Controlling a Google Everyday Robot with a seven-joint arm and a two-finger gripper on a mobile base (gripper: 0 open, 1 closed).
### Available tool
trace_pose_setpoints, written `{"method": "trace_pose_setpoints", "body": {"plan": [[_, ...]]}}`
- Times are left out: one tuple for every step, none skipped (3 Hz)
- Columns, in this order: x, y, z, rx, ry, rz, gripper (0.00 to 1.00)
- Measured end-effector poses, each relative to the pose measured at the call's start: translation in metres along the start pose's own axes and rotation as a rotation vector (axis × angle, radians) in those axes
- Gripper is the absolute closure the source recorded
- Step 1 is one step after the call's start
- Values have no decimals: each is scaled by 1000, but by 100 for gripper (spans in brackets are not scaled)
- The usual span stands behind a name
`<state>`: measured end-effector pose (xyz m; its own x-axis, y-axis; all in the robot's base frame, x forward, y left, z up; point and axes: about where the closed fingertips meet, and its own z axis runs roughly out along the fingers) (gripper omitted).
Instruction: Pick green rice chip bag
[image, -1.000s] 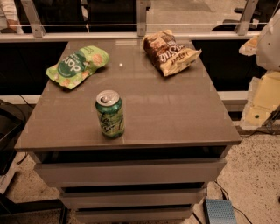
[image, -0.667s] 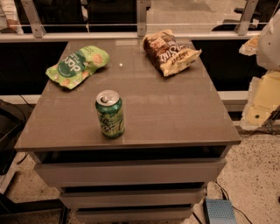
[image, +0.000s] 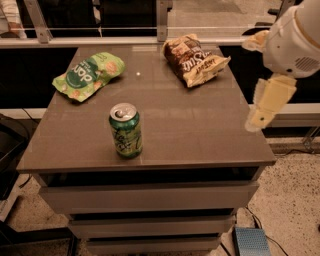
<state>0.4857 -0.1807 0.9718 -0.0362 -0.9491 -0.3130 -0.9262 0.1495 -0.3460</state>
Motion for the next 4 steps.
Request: {"method": "trace_pose_setpoints", "body": {"plan": [[-49, -40, 38, 33, -163, -153, 0], [-100, -70, 76, 30, -301, -257, 0], [-100, -70, 76, 30, -300, -257, 0], [-106, -70, 79, 32, -333, -252, 0]]}}
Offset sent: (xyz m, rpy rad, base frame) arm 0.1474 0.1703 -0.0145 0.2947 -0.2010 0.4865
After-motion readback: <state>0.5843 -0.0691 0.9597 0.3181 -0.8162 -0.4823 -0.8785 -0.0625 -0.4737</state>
